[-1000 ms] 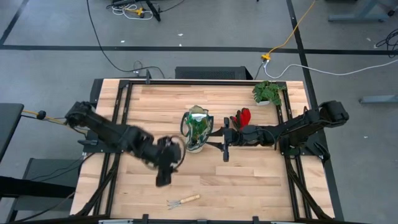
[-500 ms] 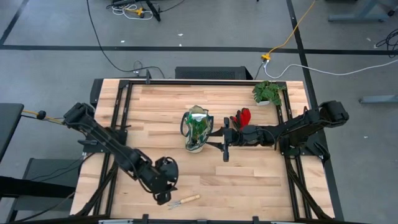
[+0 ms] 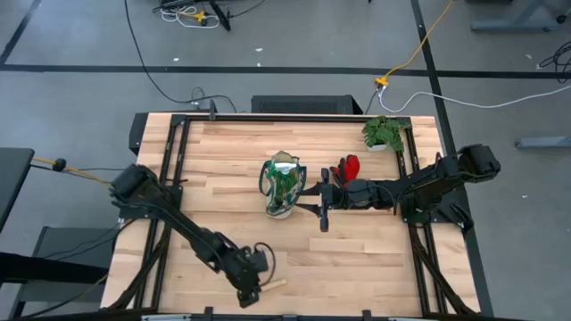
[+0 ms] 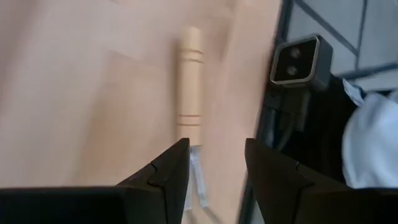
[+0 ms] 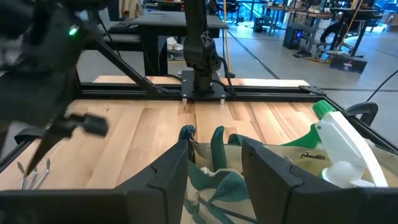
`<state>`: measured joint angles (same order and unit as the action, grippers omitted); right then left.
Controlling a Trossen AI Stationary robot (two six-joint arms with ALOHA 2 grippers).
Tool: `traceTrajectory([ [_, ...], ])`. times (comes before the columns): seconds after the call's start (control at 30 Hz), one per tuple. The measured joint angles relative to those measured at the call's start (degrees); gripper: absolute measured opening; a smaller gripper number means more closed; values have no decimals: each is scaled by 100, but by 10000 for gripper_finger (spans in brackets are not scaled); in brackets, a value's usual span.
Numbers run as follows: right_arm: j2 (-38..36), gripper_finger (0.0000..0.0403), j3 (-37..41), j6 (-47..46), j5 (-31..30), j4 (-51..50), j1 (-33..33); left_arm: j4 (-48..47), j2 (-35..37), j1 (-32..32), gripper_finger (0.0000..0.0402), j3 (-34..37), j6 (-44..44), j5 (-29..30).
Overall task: Pick & Place Garden tools in Gardening bag
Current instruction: Put the brown hand rake into the brown gardening bag
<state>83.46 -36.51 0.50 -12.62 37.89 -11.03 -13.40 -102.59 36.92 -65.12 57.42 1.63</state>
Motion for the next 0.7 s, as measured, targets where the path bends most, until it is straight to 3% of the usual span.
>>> traceTrajectory([
  [0.13,0,150,0,9,0,2,0,-166,-584,-43,163,-586,-238,-265],
  [0.4,0,150,0,13,2,-77,0,-2188,-1341,-87,162,-1753,-259,-78],
  [0.7,0,150,0,0,2,-98,0,-2230,-1483,-150,162,-1933,-249,-31],
])
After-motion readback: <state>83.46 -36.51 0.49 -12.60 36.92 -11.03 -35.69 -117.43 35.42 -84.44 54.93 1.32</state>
